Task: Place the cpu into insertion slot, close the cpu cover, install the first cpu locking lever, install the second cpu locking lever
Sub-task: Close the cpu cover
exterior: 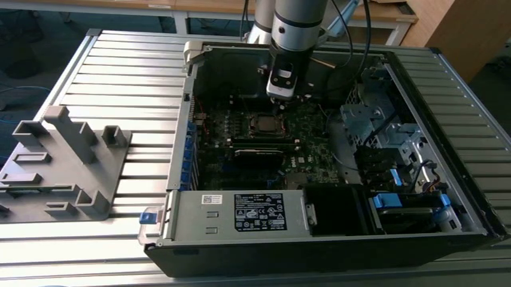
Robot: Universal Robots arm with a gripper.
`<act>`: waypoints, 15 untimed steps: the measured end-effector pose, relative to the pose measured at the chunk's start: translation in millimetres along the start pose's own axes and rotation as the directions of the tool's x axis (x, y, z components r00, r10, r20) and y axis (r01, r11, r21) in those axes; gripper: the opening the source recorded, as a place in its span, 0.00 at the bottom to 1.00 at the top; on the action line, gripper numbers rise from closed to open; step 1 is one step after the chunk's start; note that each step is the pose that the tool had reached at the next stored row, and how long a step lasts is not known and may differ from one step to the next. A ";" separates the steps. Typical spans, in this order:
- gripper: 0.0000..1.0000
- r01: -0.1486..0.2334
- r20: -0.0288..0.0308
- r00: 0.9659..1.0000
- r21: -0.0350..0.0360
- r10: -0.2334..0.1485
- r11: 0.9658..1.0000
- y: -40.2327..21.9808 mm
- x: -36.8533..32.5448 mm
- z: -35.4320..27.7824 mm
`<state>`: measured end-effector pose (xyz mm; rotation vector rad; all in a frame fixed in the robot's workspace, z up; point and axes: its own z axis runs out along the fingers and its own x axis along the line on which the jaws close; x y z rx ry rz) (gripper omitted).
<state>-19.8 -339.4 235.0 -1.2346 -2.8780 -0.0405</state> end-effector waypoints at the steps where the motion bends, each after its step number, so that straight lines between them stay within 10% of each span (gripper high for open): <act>1: 0.11 0.002 0.000 1.000 0.000 -0.002 1.000 0.0 0.0 0.0; 15: 0.11 0.075 -0.002 0.997 0.001 -0.075 0.997 0.0 0.0 0.2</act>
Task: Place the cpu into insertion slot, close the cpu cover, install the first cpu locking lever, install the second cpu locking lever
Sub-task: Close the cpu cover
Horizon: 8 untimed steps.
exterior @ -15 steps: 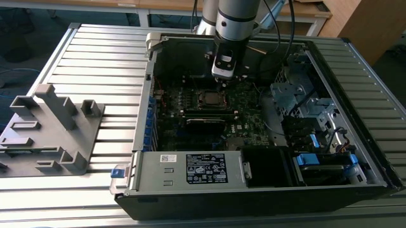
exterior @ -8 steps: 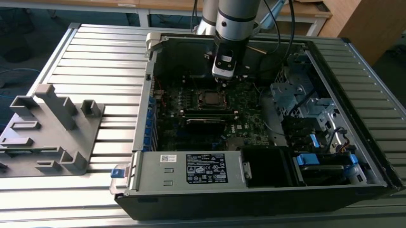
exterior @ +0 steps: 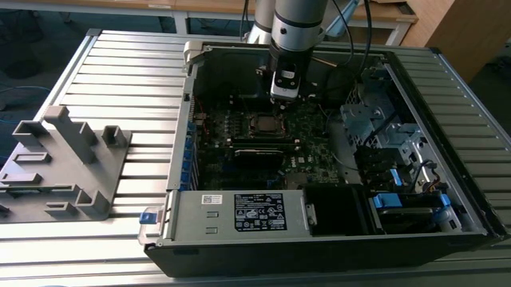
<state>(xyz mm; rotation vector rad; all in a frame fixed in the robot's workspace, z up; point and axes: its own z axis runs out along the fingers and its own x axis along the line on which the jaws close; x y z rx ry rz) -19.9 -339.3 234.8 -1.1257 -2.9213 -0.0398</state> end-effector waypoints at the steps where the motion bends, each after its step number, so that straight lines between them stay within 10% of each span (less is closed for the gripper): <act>1: 0.11 0.000 0.000 1.000 0.000 0.000 1.000 0.0 0.0 0.0; 8: 0.11 0.006 0.000 1.000 0.000 -0.006 1.000 0.0 0.0 0.0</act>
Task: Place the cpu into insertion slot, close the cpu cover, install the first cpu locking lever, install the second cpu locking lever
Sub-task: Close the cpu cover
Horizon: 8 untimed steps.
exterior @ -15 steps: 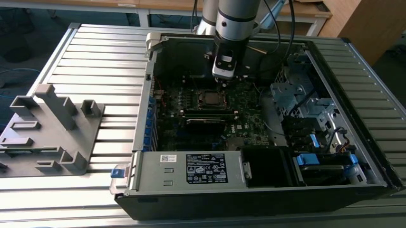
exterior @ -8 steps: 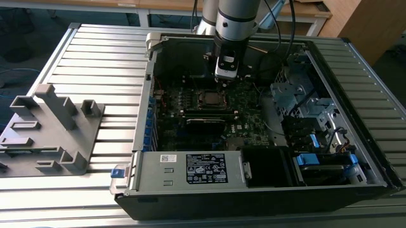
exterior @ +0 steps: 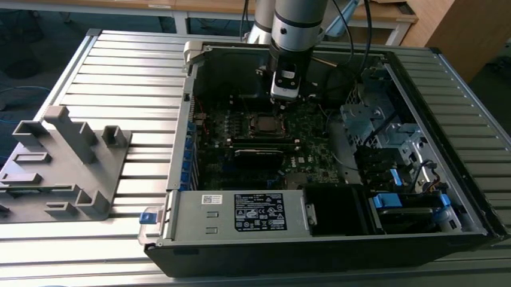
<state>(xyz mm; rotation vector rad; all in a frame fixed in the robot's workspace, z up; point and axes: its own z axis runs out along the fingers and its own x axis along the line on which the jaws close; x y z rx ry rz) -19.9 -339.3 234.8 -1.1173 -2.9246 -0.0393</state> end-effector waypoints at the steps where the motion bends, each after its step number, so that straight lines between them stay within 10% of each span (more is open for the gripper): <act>1: 0.11 0.000 0.000 1.000 0.000 0.000 1.000 0.0 0.0 0.0; 8: 0.11 0.005 0.000 1.000 0.000 -0.005 1.000 0.0 0.0 0.0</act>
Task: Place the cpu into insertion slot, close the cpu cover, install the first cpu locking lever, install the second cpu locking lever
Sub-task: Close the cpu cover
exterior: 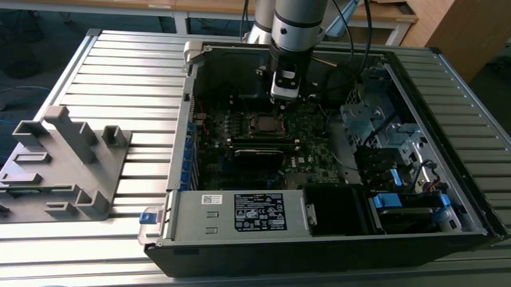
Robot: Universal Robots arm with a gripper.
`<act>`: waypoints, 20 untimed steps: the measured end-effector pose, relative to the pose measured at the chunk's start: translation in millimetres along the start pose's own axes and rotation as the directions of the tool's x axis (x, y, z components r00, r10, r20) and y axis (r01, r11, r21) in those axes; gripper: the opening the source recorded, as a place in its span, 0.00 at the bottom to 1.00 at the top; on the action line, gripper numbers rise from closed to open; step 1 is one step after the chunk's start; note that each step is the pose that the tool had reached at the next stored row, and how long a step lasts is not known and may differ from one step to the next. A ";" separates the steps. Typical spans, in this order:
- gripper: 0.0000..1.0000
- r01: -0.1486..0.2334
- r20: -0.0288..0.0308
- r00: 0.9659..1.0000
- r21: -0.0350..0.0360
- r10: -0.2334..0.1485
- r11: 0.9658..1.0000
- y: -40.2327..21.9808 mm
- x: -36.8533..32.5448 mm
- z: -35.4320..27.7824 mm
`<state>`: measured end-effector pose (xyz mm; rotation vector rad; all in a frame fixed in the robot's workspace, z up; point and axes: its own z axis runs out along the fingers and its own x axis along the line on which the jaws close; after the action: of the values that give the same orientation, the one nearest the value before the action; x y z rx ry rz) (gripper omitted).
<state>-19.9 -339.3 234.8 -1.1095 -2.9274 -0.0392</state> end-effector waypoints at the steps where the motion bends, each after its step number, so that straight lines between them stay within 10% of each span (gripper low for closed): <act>1: 0.11 0.002 0.000 1.000 0.000 -0.002 1.000 0.0 0.0 0.0; 20: 0.11 0.013 0.000 1.000 0.000 -0.013 1.000 0.0 0.0 0.0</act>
<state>-19.9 -339.3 234.8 -1.0898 -2.9346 -0.0391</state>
